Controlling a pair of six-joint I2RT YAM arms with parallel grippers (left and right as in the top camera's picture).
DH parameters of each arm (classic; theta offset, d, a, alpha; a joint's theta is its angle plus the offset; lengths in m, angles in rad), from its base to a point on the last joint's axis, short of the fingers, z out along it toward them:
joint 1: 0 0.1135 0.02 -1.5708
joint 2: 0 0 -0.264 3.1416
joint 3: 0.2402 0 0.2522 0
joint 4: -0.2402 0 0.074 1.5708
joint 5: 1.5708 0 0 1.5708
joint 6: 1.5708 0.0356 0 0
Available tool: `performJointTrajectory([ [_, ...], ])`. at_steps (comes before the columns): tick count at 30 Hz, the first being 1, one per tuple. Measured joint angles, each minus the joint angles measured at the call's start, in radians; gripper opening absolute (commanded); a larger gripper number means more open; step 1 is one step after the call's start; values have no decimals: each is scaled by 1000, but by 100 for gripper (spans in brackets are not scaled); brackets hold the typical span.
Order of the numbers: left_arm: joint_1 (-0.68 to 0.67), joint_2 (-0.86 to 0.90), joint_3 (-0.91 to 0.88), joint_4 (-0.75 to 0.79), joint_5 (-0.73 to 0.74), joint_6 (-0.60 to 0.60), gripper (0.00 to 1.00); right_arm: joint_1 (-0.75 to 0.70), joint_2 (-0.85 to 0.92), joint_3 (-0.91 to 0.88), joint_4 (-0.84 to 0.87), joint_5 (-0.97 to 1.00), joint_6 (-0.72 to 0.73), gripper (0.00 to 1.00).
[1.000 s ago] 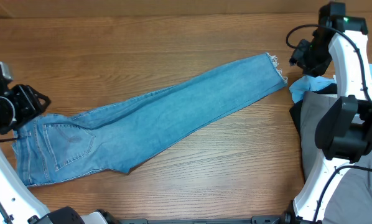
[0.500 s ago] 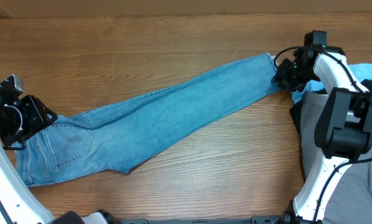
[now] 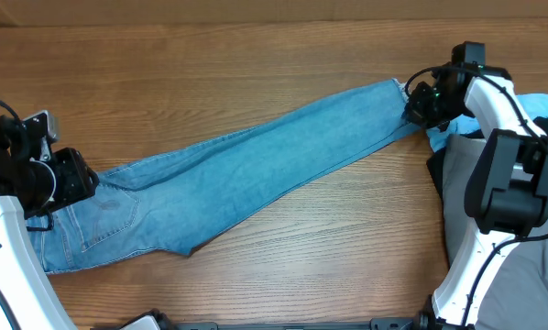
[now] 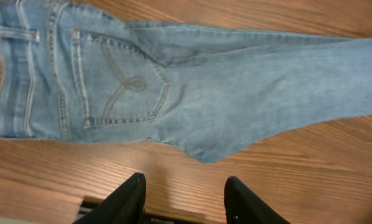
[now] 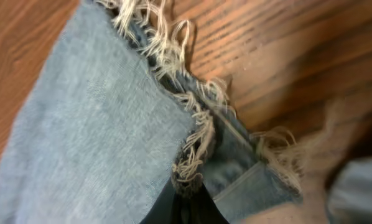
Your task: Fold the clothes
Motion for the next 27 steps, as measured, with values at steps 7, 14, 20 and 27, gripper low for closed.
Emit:
performJointTrajectory([
  [7, -1, 0, 0, -13, -61, -31, 47, -38, -104, 64, -121, -18, -13, 4],
  [14, -1, 0, 0, -12, -117, -62, 50, -42, -154, 68, -150, 59, -16, 4],
  [20, -1, 0, 0, -25, -219, -133, 62, -45, -154, 59, -154, 116, -20, 46],
  [27, 40, 2, -1, 31, -375, -253, 78, -47, -154, 59, -169, 56, -52, 45],
])
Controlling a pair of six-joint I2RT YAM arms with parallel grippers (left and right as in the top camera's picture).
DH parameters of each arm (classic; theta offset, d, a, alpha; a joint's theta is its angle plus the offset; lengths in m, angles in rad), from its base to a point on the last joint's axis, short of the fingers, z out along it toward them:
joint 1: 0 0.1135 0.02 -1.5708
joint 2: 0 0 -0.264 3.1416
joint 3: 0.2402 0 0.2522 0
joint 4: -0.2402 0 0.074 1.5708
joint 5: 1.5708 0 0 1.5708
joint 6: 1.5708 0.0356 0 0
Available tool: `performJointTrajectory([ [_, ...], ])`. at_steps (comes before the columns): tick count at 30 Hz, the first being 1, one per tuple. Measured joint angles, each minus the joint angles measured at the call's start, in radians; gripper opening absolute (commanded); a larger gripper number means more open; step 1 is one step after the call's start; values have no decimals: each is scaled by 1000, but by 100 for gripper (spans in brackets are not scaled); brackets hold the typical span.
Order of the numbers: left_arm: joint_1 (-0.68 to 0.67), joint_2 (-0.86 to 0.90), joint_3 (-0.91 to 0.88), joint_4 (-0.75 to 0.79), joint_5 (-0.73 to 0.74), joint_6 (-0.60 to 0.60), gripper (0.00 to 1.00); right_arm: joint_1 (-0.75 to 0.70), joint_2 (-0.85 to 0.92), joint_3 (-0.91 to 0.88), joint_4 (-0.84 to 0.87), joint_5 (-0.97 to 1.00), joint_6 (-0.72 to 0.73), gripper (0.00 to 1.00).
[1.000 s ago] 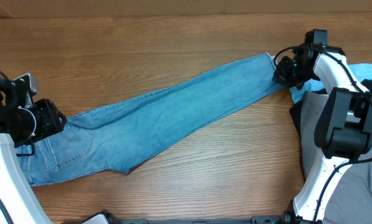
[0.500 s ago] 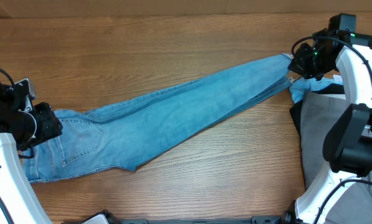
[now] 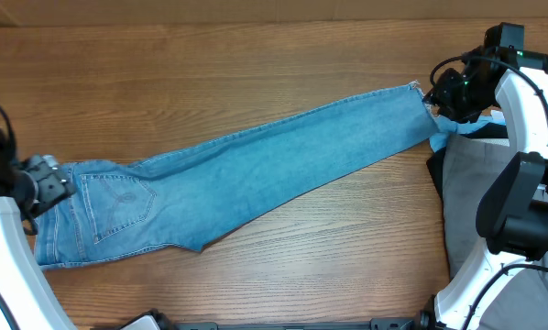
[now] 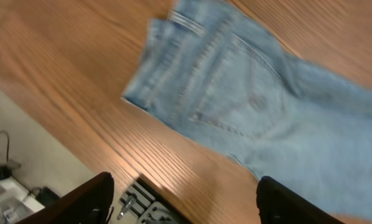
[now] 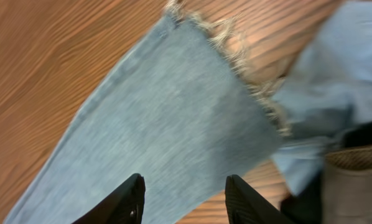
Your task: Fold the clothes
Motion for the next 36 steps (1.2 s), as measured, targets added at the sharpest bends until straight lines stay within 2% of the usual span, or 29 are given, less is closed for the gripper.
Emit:
performJointTrajectory([
  [7, 161, 118, -4, 62, 60, 22, 68, 10, -8, 0, -77, -134, -84, 44],
  [10, 221, 220, -10, 70, 105, 34, 69, 42, -33, 0, -129, -153, -97, 38],
  [14, 288, 326, -14, 111, 164, 51, 72, 113, -51, -2, -177, -149, -96, 36],
  [18, 345, 385, -15, 151, 245, 93, 76, 185, -51, -43, -115, -60, -26, 30],
  [22, 379, 439, -15, 190, 309, 129, 77, 196, -47, -109, -14, 11, 58, 29],
  [28, 388, 567, -15, 293, 385, 207, 79, 183, -3, -145, 16, 54, 119, 28],
  [33, 388, 666, -15, 388, 436, 277, 74, 183, 5, -145, 22, 59, 131, 29],
  [36, 388, 726, -15, 413, 495, 337, 65, 183, 5, -145, 22, 62, 137, 29],
])
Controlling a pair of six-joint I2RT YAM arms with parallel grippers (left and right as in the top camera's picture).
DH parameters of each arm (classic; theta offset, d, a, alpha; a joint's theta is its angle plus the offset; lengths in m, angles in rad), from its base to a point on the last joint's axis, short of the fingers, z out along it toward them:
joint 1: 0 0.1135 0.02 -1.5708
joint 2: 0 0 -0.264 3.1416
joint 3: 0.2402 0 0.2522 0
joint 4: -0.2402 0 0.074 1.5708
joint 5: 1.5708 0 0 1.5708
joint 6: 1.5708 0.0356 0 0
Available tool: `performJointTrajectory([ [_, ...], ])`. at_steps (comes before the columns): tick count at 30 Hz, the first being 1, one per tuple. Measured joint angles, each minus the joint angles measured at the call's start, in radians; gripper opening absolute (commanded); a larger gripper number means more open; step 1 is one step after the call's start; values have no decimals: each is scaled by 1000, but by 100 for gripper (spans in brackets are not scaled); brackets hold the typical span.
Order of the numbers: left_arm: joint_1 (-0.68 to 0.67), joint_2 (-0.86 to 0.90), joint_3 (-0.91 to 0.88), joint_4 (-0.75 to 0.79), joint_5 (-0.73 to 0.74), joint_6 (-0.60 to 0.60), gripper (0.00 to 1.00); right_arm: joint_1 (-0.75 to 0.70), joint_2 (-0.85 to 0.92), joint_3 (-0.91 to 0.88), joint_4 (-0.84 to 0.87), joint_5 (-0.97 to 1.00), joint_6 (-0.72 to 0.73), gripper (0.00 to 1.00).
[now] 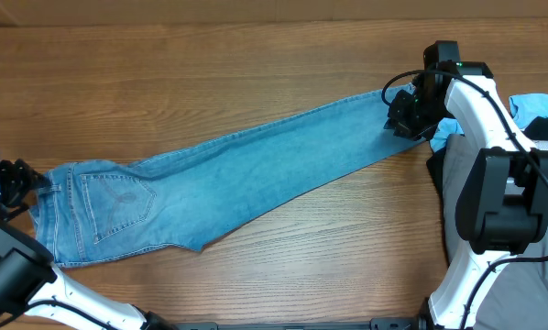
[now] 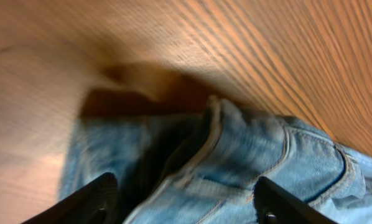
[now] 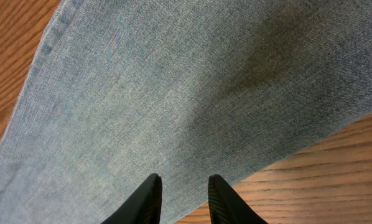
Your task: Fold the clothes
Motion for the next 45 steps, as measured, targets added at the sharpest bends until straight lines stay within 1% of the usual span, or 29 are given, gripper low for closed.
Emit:
performJointTrajectory([
  [2, 0, 28, 0, -13, 42, 43, 54, 0, 0, 0, 1, 0, 1, 29],
  [3, 0, 36, 0, -24, 55, 49, 40, 0, 0, 0, 1, 0, 1, 28],
  [5, 0, 50, 0, -43, 75, 77, 24, 0, 0, 0, 1, 0, 2, 29],
  [6, 0, 51, 0, -48, 80, 84, 19, 0, 0, 0, 1, 0, 1, 29],
  [10, 4, 51, 0, -71, 93, 107, 4, 0, 0, 0, 14, 0, 1, 29],
  [17, 36, 51, 0, -140, 98, 113, 4, 0, 0, 0, 17, 5, -5, 28],
  [20, 64, 51, 0, -187, 76, 90, 4, 0, 0, -2, 25, 21, -8, 27],
  [25, 136, 51, 0, -262, 50, 42, 4, 0, 0, -49, 97, 45, -9, 25],
  [28, 196, 51, 0, -321, 41, 18, 4, 0, 1, -125, 176, 53, 2, 25],
  [29, 229, 51, 0, -338, 39, 4, 9, 0, 4, -164, 207, 53, 4, 25],
  [30, 241, 51, 0, -340, 42, 3, 30, 0, 4, -189, 238, 54, 5, 25],
  [31, 254, 51, 0, -341, 66, 4, 34, 0, 0, -207, 265, 52, 5, 25],
  [33, 260, 41, 0, -337, 130, 34, 48, 0, -4, -218, 282, 51, 6, 26],
  [35, 259, 13, 0, -304, 154, 43, 54, 0, -5, -220, 285, 51, 7, 26],
  [36, 259, -3, 0, -283, 160, 50, 61, 0, -6, -221, 285, 51, 8, 26],
  [38, 253, -59, 3, -218, 172, 58, 81, 0, -6, -221, 287, 50, 8, 26],
  [41, 231, -79, 8, -163, 174, 68, 83, 0, -7, -222, 288, 49, 8, 26],
  [45, 171, -78, 8, -166, 176, 104, 90, 0, -7, -222, 287, 48, 8, 26],
])
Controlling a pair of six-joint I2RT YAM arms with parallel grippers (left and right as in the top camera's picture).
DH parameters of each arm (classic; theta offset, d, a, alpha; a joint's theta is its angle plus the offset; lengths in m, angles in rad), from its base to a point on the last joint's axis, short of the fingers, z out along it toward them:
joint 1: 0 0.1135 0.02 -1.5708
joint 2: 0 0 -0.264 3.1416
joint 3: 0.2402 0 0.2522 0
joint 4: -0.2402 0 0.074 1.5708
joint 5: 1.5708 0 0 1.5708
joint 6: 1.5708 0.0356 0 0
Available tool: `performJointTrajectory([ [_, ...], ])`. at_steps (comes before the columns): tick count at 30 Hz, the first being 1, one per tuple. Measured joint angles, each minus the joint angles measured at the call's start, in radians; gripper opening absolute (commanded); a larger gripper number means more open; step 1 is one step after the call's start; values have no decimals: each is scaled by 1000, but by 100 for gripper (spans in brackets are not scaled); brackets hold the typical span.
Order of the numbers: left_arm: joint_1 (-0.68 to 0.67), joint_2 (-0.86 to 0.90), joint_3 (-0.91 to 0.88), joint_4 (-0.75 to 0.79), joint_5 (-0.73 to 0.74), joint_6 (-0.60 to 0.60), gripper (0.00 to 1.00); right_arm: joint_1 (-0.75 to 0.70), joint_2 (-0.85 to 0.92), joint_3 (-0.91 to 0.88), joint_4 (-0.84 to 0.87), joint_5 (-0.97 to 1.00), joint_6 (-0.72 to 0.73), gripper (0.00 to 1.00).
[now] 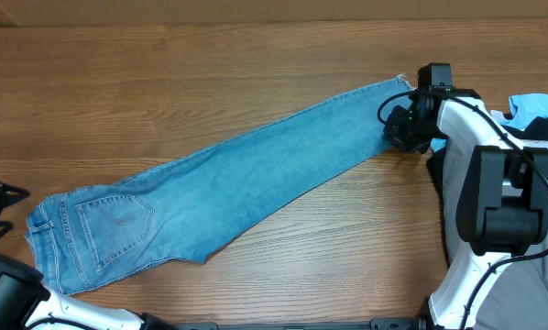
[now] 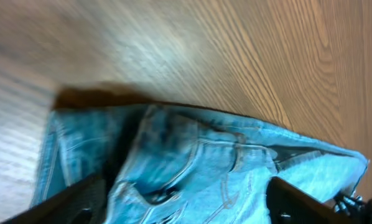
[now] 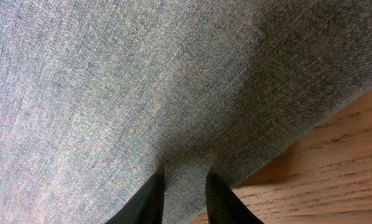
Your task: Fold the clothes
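A pair of light blue jeans (image 1: 246, 174) lies stretched diagonally on the wooden table (image 1: 210, 64), waist and back pocket (image 1: 109, 225) at the lower left, frayed hem at the upper right. My right gripper (image 1: 404, 128) presses down on the leg near the hem. In the right wrist view its fingers (image 3: 153, 198) stand a narrow gap apart, with a ridge of denim (image 3: 186, 180) between them. My left gripper sits at the far left, just off the waist. Its jaws (image 2: 186, 208) are spread wide, with the waistband (image 2: 173, 130) between them.
A pile of other clothes, grey (image 1: 457, 183) and light blue (image 1: 535, 105), lies at the right edge behind my right arm. Bare wood lies above and below the jeans. The table's left edge is close to the left gripper.
The waist end now lies lower and further left, so the jeans run more steeply. My left gripper has moved slightly down and left. My right gripper's fingers are closer together and pressed into the denim.
First my right gripper was shut on the frayed hem and my left was over the waist. Then both were open, clear of the jeans. Later the right came down on the leg and the left reached the waistband. Now the waist has shifted down-left.
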Motion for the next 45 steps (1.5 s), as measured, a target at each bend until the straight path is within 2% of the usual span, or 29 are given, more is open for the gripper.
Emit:
performJointTrajectory([
  [4, -54, 3, -1, 61, -29, 18, 90, 0, 0, 0, -1, 0, -1, 26],
  [6, -56, 6, -25, 92, -56, 18, 89, 0, 0, 0, 0, 0, -1, 26],
  [7, -59, 6, -57, 118, -63, 18, 84, 0, 0, 0, 0, 0, 0, 26],
  [8, -62, 10, -113, 137, -70, 18, 73, 0, 0, -1, 0, 0, 0, 26],
  [9, -62, 13, -159, 148, -70, 18, 42, 0, 0, -1, 0, 0, 0, 26],
  [10, -62, 13, -176, 148, -70, 21, 18, 0, 0, -1, 0, 0, 0, 26],
  [11, -62, 13, -181, 140, -69, 21, 4, 0, 0, -1, 0, 0, 0, 26],
  [13, -62, 14, -180, 68, -54, 17, 4, 0, 0, -1, 1, 0, 0, 25],
  [15, -62, 24, -131, -71, -61, 4, 4, 0, 0, -2, 12, -2, 31, 25],
  [17, -62, 29, -7, -254, -172, -90, 4, 0, -1, -6, 42, -17, 60, 25],
  [21, -62, 23, 19, -322, -303, -172, 4, 0, 0, -8, 52, -35, 80, 25],
  [24, -62, 7, -4, -274, -474, -300, 18, 1, 0, -12, 63, -45, 100, 25],
  [25, -62, 5, -31, -251, -507, -325, 20, 1, 0, -12, 63, -47, 100, 25],
  [26, -62, 3, -75, -224, -544, -348, 30, 1, 0, -13, 64, -48, 101, 25],
  [27, -62, 2, -113, -205, -570, -363, 54, 1, 0, -13, 64, -48, 101, 26],
  [28, -62, -1, -159, -170, -595, -378, 60, 1, 0, -13, 63, -48, 101, 26],
  [31, -62, -3, -211, -135, -626, -396, 70, 1, 0, -13, 63, -48, 101, 26],
  [32, -62, -3, -211, -130, -634, -396, 70, 1, 0, -13, 63, -48, 101, 26],
  [33, -56, -3, -211, -126, -653, -415, 66, 1, 0, -13, 62, -48, 101, 26],
  [34, -35, -3, -211, -109, -659, -426, 55, 1, 0, -13, 62, -48, 100, 26],
  [35, 5, -3, -211, -77, -658, -438, 29, 1, 0, -13, 60, -49, 101, 26],
  [37, 63, -3, -212, -27, -555, -412, 30, 1, 0, -13, 56, -49, 101, 26],
  [38, 72, -3, -211, -15, -511, -385, 21, 1, 0, -13, 57, -48, 101, 26],
  [40, 73, -3, -196, -21, -459, -344, 14, 1, 0, -13, 57, -45, 101, 26],
  [41, 73, -7, -190, -27, -450, -351, 15, 1, 0, -13, 56, -45, 101, 26],
  [43, 78, -12, -189, -34, -440, -353, 52, 1, 0, -13, 56, -45, 101, 27],
  [44, 80, -28, -189, -38, -441, -357, 100, 1, 0, -13, 57, -45, 101, 30],
  [45, 83, -47, -189, -49, -452, -365, 100, 1, 0, -13, 57, -45, 101, 33],
])
